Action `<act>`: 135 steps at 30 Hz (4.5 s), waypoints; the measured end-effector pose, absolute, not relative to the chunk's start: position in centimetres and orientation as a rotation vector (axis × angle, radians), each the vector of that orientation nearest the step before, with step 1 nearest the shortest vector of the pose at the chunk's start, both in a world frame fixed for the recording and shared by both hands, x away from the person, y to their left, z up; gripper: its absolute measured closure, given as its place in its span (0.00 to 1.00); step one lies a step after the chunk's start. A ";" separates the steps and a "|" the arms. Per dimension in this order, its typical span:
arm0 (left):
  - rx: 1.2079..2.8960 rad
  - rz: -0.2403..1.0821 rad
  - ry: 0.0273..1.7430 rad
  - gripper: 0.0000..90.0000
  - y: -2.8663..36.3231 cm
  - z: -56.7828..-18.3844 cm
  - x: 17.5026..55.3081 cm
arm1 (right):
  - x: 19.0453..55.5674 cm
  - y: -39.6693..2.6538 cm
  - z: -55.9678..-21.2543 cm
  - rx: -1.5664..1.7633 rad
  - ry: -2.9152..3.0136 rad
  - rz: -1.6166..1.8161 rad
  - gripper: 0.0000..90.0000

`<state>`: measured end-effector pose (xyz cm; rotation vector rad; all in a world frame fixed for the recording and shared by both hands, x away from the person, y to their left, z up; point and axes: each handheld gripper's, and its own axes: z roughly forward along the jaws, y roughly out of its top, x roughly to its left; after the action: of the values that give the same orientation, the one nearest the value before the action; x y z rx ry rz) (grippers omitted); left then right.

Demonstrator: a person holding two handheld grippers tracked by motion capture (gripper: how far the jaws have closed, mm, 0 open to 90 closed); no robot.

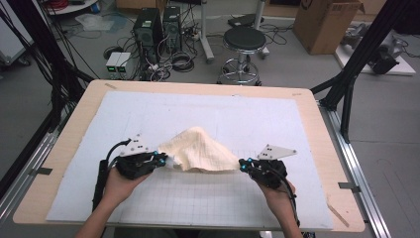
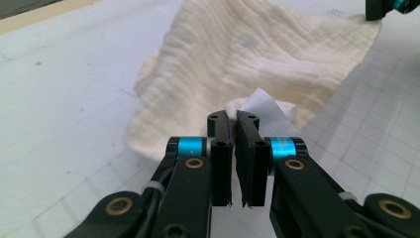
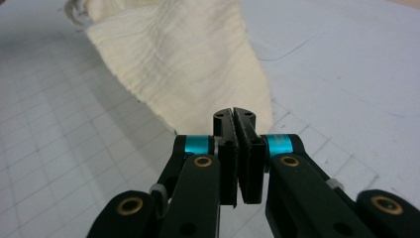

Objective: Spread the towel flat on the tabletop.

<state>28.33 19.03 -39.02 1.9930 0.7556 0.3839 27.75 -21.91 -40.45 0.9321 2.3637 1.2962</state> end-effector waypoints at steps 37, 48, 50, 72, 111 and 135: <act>1.998 0.386 0.728 0.64 22.1 -40.0 26.3 | 27.1 -17.4 -38.9 0.716 2.503 1.372 0.59; 2.085 0.333 0.802 0.58 20.5 -42.5 29.6 | 31.2 -16.0 -42.1 0.794 2.650 1.270 0.59; 2.085 0.325 0.813 0.66 20.5 -42.8 30.0 | 31.5 -16.1 -42.5 0.807 2.669 1.274 0.72; 2.083 0.285 0.748 0.96 22.5 -42.4 25.0 | 26.4 -17.1 -39.7 0.697 2.571 1.345 0.94; 2.103 0.365 0.780 0.67 20.3 -41.7 28.5 | 31.1 -14.9 -39.9 0.780 2.609 1.291 0.51; 2.142 0.351 0.868 0.78 20.8 -44.0 28.5 | 30.6 -16.4 -39.7 0.783 2.672 1.210 0.97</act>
<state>28.52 20.84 -44.00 2.1420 0.8680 0.3510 30.65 -16.42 -39.70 0.7828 2.6719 1.2101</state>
